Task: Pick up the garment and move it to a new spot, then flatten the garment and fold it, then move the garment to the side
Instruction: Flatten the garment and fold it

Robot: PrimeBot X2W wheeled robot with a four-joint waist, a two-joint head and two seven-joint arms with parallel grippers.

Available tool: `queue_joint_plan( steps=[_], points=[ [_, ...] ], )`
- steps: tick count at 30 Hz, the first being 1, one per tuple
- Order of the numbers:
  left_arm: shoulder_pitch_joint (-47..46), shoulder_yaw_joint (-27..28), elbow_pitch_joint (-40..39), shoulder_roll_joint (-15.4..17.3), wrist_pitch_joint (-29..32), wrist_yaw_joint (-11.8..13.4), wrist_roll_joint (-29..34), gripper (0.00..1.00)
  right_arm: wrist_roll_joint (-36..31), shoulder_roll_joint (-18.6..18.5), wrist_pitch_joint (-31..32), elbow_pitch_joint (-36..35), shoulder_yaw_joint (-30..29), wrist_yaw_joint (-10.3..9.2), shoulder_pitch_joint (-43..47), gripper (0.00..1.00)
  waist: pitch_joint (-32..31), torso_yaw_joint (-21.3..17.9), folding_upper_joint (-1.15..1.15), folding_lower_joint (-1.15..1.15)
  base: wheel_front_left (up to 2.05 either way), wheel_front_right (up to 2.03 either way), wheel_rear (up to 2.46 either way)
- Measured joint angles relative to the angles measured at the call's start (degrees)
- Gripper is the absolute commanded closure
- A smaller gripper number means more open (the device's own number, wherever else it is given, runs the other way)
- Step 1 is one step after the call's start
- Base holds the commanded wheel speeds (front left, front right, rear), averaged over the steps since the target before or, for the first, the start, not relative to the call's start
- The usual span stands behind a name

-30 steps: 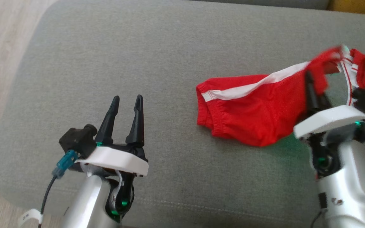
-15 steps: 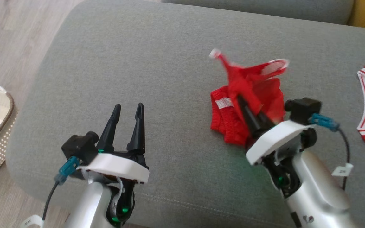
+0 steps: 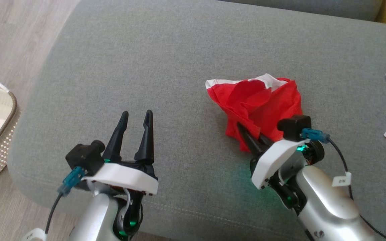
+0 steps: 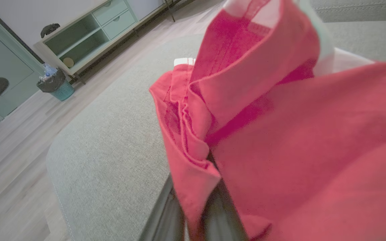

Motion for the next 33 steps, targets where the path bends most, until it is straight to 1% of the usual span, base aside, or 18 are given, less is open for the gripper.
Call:
queue_joint_plan(
  steps=[7, 11, 17, 21, 26, 29, 33],
  points=[
    [-0.05, -0.48, -0.07, 0.0, 0.0, 0.1, -0.52, 0.0, -0.2, -0.87, -2.08, 4.8, 4.98, 0.0, -2.21, 0.0, 0.53, 0.15, 0.0, 0.0, 0.0, 0.0, 0.0],
    [-0.08, -0.41, -0.05, 0.01, 0.0, 0.44, -0.57, 0.0, 0.48, -1.31, -3.64, 6.38, 7.33, 0.0, -2.35, 0.0, 0.46, -0.13, 0.0, 0.0, 0.0, 0.0, 0.0],
    [-0.08, 0.77, 0.02, 0.01, 0.01, 0.43, -0.35, 0.0, 1.6, -2.53, -7.03, 6.42, 7.69, 0.0, -4.46, 0.0, -0.67, -1.47, 0.0, 0.0, 0.0, 0.0, 0.0],
    [-0.07, 1.49, -0.15, 0.01, 0.01, 0.43, -0.26, 0.0, 1.77, -3.86, -8.5, 4.44, 5.82, 0.0, -4.62, 0.0, -1.21, -2.73, 0.0, 0.0, 0.0, 0.0, 0.0],
    [0.0, 2.75, -0.79, 0.0, 0.0, 0.4, 0.16, 0.0, 1.99, -6.59, -9.85, 0.04, 0.43, 0.0, -3.92, 0.0, -2.29, -5.21, 0.0, 0.0, 0.0, 0.0, 0.0],
    [0.0, 3.12, -1.22, 0.0, 0.0, 0.37, 0.36, 0.0, -0.09, -7.61, -10.47, -2.77, -3.92, 0.0, -2.16, 0.0, -2.84, -6.82, 0.0, 0.0, 0.0, 0.0, 0.0],
    [0.0, 3.55, -2.02, 0.0, 0.0, 0.33, 0.68, 0.0, -4.95, -7.81, -12.13, -6.16, -11.06, 0.0, 1.69, 0.0, -3.4, -8.83, 0.0, 0.0, 0.0, 0.0, 0.0]
  ],
)
